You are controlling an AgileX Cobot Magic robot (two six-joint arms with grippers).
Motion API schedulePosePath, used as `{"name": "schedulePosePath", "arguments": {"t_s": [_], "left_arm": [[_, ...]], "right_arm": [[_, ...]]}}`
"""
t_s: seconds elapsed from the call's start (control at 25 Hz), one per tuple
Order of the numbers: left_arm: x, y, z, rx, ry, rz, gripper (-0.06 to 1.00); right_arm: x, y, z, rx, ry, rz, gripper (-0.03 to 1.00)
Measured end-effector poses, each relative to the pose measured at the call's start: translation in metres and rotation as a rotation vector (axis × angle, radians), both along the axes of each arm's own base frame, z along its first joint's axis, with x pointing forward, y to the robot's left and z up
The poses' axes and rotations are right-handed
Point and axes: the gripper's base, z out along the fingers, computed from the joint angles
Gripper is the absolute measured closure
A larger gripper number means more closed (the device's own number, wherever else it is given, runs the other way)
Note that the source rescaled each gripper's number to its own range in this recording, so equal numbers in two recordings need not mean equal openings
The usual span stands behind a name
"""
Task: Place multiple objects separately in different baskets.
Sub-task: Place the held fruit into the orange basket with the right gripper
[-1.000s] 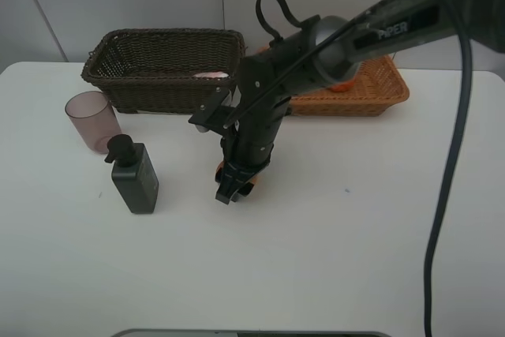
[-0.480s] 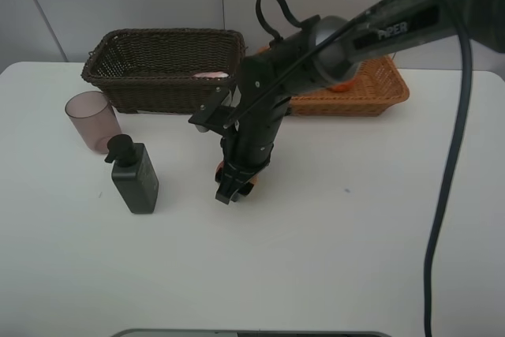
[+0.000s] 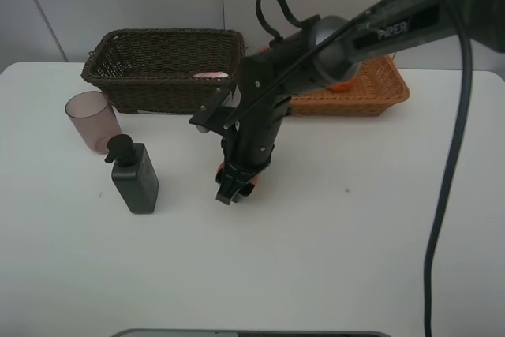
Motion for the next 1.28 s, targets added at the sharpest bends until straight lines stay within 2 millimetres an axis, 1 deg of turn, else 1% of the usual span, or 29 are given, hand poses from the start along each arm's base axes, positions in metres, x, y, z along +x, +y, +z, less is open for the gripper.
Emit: {"name": "schedulePosePath", "arguments": {"t_s": [0.08, 0.16, 0.28, 0.4, 0.56, 0.76, 1.04, 1.16, 1.28], "left_arm": [[0.0, 0.0, 0.0, 0.0, 0.0, 0.0, -0.02], [0.0, 0.0, 0.0, 0.0, 0.0, 0.0, -0.02], [0.0, 0.0, 0.0, 0.0, 0.0, 0.0, -0.02], [0.0, 0.0, 0.0, 0.0, 0.0, 0.0, -0.02], [0.0, 0.0, 0.0, 0.0, 0.0, 0.0, -0.02], [0.0, 0.0, 0.0, 0.0, 0.0, 0.0, -0.02], [0.0, 0.0, 0.0, 0.0, 0.0, 0.0, -0.02], [0.0, 0.0, 0.0, 0.0, 0.0, 0.0, -0.02], [0.0, 0.0, 0.0, 0.0, 0.0, 0.0, -0.02]], "right_arm": [[-0.001, -0.001, 0.003, -0.004, 0.004, 0.0, 0.54], [-0.001, -0.001, 0.01, -0.002, 0.002, 0.0, 0.54], [-0.002, -0.002, 0.029, 0.027, -0.028, 0.0, 0.54], [0.001, -0.006, 0.048, 0.049, -0.044, -0.037, 0.54], [0.012, -0.015, 0.067, 0.053, -0.04, -0.145, 0.54], [0.031, -0.029, 0.085, 0.03, -0.041, -0.284, 0.54], [0.058, -0.056, 0.105, 0.031, -0.042, -0.462, 0.54], [0.072, -0.075, 0.11, 0.027, -0.066, -0.541, 0.54], [0.086, -0.098, 0.114, 0.004, -0.104, -0.632, 0.54]]}}
